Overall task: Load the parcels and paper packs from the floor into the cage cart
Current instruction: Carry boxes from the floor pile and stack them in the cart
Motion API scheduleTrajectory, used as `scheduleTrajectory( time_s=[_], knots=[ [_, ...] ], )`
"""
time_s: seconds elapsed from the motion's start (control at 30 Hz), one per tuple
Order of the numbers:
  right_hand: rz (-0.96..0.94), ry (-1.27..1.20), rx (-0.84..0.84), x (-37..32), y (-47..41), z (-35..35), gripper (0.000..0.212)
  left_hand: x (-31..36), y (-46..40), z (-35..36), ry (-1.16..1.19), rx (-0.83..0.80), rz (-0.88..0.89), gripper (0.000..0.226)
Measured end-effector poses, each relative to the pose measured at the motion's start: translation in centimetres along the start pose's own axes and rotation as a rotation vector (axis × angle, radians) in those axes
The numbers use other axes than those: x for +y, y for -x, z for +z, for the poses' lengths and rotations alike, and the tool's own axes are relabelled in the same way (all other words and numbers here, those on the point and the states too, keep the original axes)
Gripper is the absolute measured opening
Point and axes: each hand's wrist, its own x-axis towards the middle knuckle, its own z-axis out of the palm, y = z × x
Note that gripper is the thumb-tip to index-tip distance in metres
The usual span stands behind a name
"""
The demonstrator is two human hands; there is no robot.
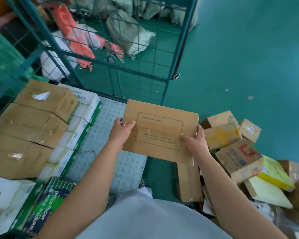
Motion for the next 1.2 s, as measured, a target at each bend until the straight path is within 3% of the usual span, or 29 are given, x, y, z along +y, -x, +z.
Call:
scheduleTrajectory(
  time_s=[0.33,0.6,0.8,1.0,1.2],
  knots=[
    [-0.080,0.127,-0.113,-9.2,-5.5,8.0,0.080,2.8,-5.6,-7.1,0.047,0.140,-0.043,0.037],
    [-0.120,0.223,-0.254,-15.1,-8.0,15.4,0.077,2.5,-8.0,-13.0,0.182,0.345,-0.096,0.040],
    [-0.016,0.218,-0.393,-18.3,-11.2,20.4,0.073,4.4,-10.4,-15.6,0.149,0.465,-0.103,0.043],
    [0.199,0.183,-0.606,-21.8,-16.1,23.9,0.046,8.6,-15.5,-17.2,-0.096,0.585,-0.093,0.062],
    [0.412,0.156,-0.780,-25.3,-22.9,27.4,0.037,13.1,-23.2,-17.6,-0.317,0.636,-0.134,0.063]
  ],
)
